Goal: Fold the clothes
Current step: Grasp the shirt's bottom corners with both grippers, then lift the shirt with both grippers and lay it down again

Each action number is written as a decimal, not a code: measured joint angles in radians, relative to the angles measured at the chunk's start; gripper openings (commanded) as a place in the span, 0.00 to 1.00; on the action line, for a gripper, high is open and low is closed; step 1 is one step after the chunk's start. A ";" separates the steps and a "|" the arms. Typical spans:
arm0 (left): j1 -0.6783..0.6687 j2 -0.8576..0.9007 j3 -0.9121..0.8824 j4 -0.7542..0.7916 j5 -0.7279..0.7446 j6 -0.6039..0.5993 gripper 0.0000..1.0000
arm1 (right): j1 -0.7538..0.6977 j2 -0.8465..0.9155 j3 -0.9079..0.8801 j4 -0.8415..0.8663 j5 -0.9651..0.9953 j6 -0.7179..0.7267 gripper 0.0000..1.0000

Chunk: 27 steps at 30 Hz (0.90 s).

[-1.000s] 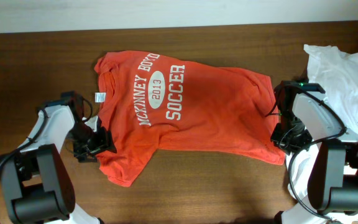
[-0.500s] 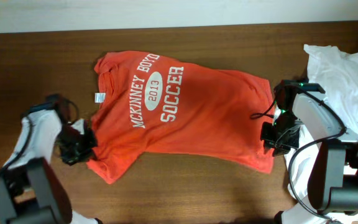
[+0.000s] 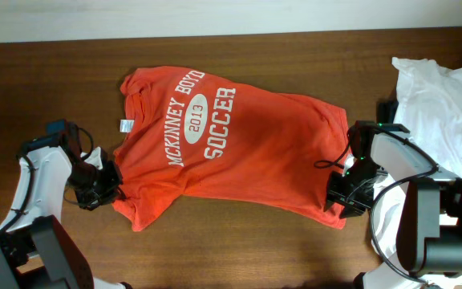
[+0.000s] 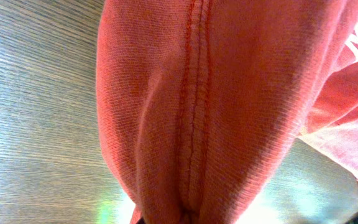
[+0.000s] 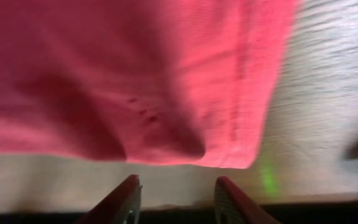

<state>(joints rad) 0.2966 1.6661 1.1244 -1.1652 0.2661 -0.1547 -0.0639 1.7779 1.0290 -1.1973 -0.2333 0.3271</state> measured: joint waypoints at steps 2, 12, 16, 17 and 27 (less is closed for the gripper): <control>0.000 0.000 0.000 0.000 0.000 0.000 0.00 | 0.000 0.000 0.000 0.008 0.051 0.031 0.48; 0.000 0.000 0.000 -0.001 0.000 0.000 0.00 | 0.053 0.000 -0.084 0.130 0.117 0.043 0.44; 0.000 0.000 0.000 -0.001 0.000 0.000 0.00 | 0.053 0.000 -0.084 0.130 0.121 0.049 0.30; 0.000 0.000 0.000 -0.001 0.000 0.000 0.00 | 0.053 0.000 -0.084 0.126 0.121 0.053 0.27; 0.000 0.000 0.000 -0.001 0.000 0.000 0.00 | 0.053 0.000 -0.084 0.117 0.121 0.058 0.04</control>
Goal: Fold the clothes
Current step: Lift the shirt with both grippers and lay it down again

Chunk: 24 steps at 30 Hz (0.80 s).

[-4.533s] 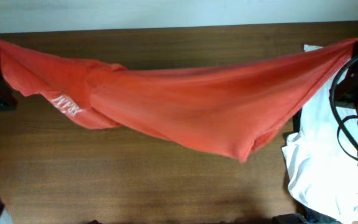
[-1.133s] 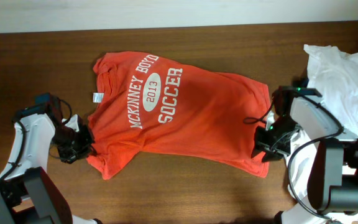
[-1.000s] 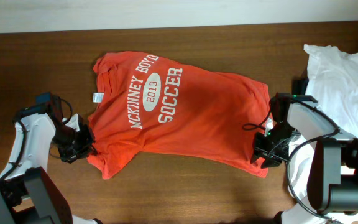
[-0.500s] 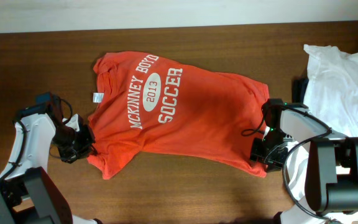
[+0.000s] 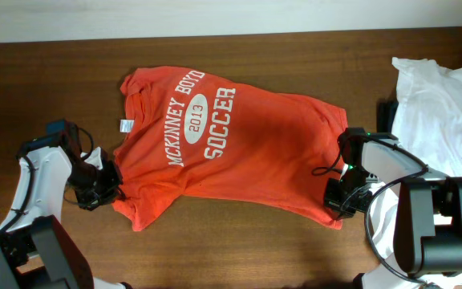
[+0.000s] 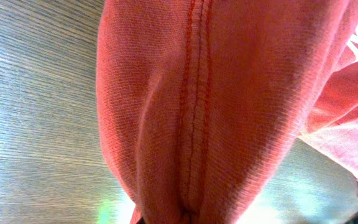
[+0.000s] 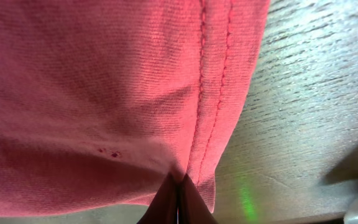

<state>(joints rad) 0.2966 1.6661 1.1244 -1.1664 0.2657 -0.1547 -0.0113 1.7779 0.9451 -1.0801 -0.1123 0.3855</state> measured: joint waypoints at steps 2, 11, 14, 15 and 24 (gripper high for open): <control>0.000 0.000 0.000 0.000 0.000 0.000 0.00 | 0.000 0.000 0.000 -0.008 0.000 -0.002 0.04; 0.000 -0.003 0.129 -0.089 0.099 0.062 0.00 | 0.000 -0.192 0.319 -0.160 0.001 -0.066 0.04; 0.000 -0.024 0.375 -0.151 0.207 0.118 0.00 | 0.000 -0.285 0.468 -0.196 0.005 -0.117 0.04; 0.000 -0.032 0.446 -0.183 0.230 0.131 0.00 | 0.000 -0.306 0.515 -0.212 0.016 -0.130 0.04; 0.211 -0.116 1.152 -0.326 0.312 0.074 0.00 | 0.000 -0.439 0.971 -0.279 0.071 -0.242 0.04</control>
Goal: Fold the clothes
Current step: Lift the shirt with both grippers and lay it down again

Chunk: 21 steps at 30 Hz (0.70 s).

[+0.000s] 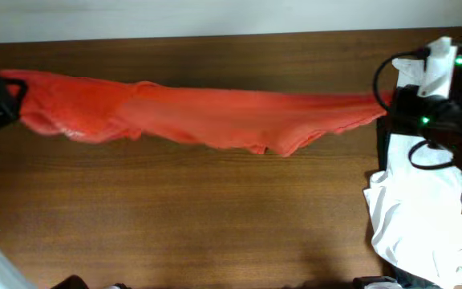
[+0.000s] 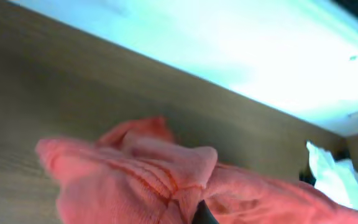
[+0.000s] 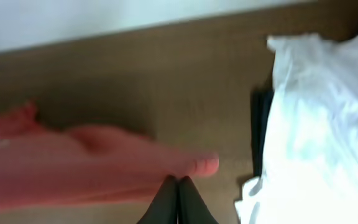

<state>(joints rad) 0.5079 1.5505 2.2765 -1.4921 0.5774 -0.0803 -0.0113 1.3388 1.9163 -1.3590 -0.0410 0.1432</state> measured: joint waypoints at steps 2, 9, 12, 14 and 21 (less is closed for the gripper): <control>0.027 -0.037 0.027 -0.015 0.001 -0.016 0.00 | 0.000 -0.007 0.057 -0.001 0.000 -0.015 0.04; 0.013 -0.055 0.016 -0.042 -0.002 -0.022 0.00 | 0.000 0.041 0.103 -0.093 -0.028 -0.074 0.04; -0.034 -0.045 -0.053 -0.045 -0.005 -0.021 0.00 | 0.000 0.169 0.107 -0.125 -0.033 -0.079 0.04; -0.076 -0.028 -0.122 -0.036 -0.014 -0.018 0.00 | 0.000 0.277 0.106 -0.129 -0.035 -0.083 0.04; -0.262 0.055 -0.492 0.285 -0.137 -0.013 0.00 | 0.000 0.572 0.101 0.182 -0.004 -0.079 0.11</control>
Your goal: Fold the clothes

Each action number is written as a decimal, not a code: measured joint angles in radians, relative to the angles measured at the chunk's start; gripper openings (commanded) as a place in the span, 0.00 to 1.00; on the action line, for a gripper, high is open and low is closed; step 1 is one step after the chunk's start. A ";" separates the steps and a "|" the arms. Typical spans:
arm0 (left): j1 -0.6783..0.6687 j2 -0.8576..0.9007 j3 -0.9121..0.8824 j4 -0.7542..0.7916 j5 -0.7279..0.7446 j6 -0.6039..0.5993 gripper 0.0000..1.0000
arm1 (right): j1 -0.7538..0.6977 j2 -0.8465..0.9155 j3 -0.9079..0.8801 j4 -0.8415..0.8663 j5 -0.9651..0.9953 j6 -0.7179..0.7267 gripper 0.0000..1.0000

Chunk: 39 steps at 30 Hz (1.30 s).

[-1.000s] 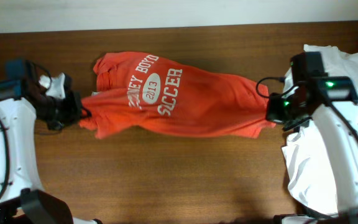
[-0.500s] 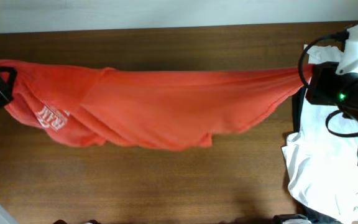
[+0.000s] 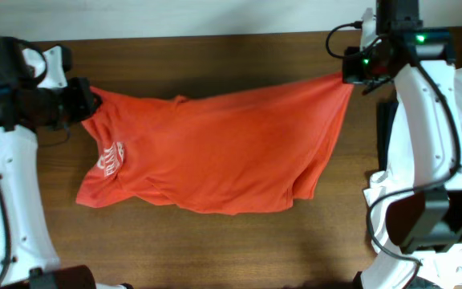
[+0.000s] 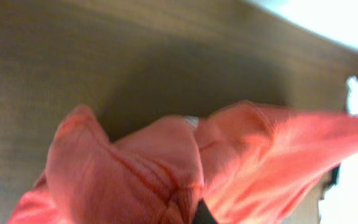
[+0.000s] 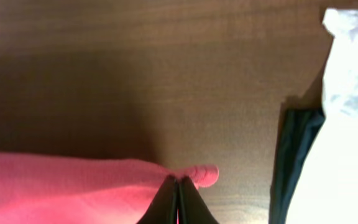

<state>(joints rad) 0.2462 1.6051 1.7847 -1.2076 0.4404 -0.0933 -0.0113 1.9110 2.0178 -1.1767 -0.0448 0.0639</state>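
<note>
The orange T-shirt (image 3: 215, 144) hangs stretched between both arms, held up by two corners near the table's far edge, its lower part draping onto the wood. White lettering shows reversed at its left side. My left gripper (image 3: 87, 100) is shut on the shirt's left corner; bunched orange cloth (image 4: 142, 168) fills the left wrist view. My right gripper (image 3: 350, 76) is shut on the right corner, the hem (image 5: 201, 173) pinched between the dark fingers (image 5: 178, 199).
A pile of white clothes (image 3: 423, 209) lies at the table's right edge, with a dark garment (image 5: 291, 155) beside it. The brown wooden table (image 3: 215, 249) shows bare in front of the shirt. A pale wall runs behind the table.
The shirt was pulled out high as a thin band across the view; now it hangs lower and spread wide, its lower edge on the table. Both grippers sit closer together, still shut on it.
First the shirt lay flat with print up, my left gripper shut on its near left edge and my right gripper open at the near right corner. Then the right shut on that corner. Both lifted it taut, and now it hangs spread, print side turned away.
</note>
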 measured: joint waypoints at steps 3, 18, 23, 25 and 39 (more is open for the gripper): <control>-0.033 0.024 -0.106 0.180 -0.030 0.003 0.00 | 0.000 0.024 -0.004 0.099 0.003 0.019 0.43; -0.064 0.097 -0.166 0.196 -0.048 0.003 0.00 | 0.004 0.020 -0.534 0.228 -0.297 -0.009 0.36; -0.064 0.097 -0.166 0.195 -0.049 0.003 0.00 | 0.040 0.021 -0.671 0.415 -0.364 -0.020 0.53; -0.064 0.097 -0.166 0.192 -0.049 0.003 0.00 | 0.056 0.021 -0.674 0.435 -0.364 -0.020 0.53; -0.064 0.097 -0.166 0.179 -0.049 0.003 0.00 | 0.068 0.035 -0.679 0.498 -0.221 0.014 0.54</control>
<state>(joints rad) 0.1825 1.7020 1.6192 -1.0286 0.3916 -0.0902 0.0563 1.9457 1.3384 -0.6788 -0.2661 0.0784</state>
